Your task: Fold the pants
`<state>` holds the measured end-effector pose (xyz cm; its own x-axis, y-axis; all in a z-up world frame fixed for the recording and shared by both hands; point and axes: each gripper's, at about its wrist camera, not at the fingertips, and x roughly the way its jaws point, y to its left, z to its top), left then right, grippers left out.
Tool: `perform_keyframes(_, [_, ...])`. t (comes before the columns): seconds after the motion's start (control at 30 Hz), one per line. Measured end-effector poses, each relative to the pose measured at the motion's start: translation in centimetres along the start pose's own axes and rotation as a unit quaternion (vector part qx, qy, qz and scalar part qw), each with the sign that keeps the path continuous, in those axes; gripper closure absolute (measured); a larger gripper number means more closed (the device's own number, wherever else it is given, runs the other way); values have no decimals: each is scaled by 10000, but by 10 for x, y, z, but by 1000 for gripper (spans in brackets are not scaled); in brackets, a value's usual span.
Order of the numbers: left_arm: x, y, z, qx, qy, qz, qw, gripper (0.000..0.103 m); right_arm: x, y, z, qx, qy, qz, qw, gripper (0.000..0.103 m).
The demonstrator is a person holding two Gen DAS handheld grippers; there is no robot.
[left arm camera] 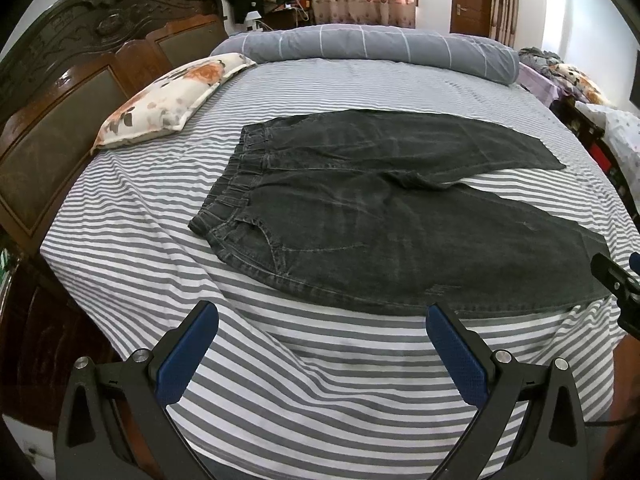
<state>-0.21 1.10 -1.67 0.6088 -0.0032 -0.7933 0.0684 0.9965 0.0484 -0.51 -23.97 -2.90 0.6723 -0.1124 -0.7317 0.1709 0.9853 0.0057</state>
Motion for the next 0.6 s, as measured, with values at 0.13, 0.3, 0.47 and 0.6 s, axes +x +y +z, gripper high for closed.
perform_keyframes(0.13, [0,0,0,2,1,-1,10000,0,0,1,0,6,1,0,10000,1])
perform_keyframes(0.3, [0,0,-1,9,-8,-14,10000,0,1,1,-1,13,-18,-14,10000,1])
perform_keyframes(0.47, [1,-1,0,28,-9,-28,10000,0,1,-1,0,30,-18,-15,10000,1])
perform_keyframes(0.6, [2,-1,0,32,-22,-23,10000,0,2,-2,-1,43,-17,-22,10000,1])
